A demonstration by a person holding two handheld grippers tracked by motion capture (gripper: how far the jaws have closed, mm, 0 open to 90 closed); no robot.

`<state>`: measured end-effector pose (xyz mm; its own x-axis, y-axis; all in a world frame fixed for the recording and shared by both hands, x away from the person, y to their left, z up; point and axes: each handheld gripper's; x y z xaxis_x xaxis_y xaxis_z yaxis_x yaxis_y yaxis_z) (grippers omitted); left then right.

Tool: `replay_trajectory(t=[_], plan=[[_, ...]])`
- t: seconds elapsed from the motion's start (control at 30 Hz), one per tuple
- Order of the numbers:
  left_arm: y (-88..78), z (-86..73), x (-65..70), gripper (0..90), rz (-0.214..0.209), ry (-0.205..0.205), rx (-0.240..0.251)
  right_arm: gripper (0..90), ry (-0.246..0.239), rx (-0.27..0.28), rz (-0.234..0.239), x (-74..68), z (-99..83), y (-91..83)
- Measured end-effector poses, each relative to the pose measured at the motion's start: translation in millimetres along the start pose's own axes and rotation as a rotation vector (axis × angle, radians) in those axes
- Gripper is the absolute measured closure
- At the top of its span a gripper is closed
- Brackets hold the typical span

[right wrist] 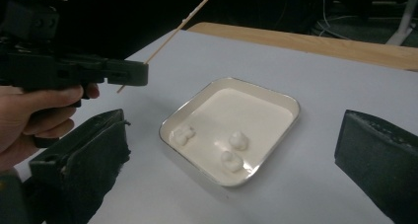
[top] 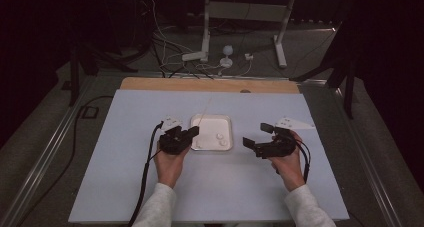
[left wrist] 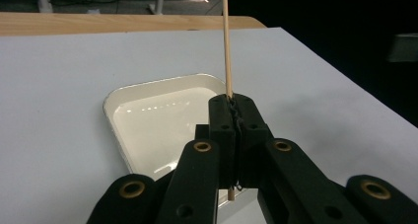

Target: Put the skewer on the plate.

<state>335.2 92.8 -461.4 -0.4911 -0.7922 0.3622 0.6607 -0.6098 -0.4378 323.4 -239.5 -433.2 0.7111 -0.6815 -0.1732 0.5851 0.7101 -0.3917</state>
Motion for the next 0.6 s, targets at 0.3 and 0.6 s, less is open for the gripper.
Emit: replay_trajectory(t=[0.3,0.6], plan=[[14.9,-2.6,0.5,89.1,0.019,-0.014,-0.023,0.0,0.016,0.03,-0.037,7.1,-12.5,-25.1],[31.3,-9.2,2.3,89.1,0.041,-0.027,-0.045,0.0,0.031,0.043,-0.065,9.8,-30.2,-45.4]])
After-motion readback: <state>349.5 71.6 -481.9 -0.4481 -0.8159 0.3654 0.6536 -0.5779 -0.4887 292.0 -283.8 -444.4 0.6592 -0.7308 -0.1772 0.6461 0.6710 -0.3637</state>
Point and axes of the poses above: each handheld gripper's, and its own axes: y roughly forward along the jaws, z roughly out of its top, x roughly to its right, and after that the axes turned 5 degrees about -y, right-handed
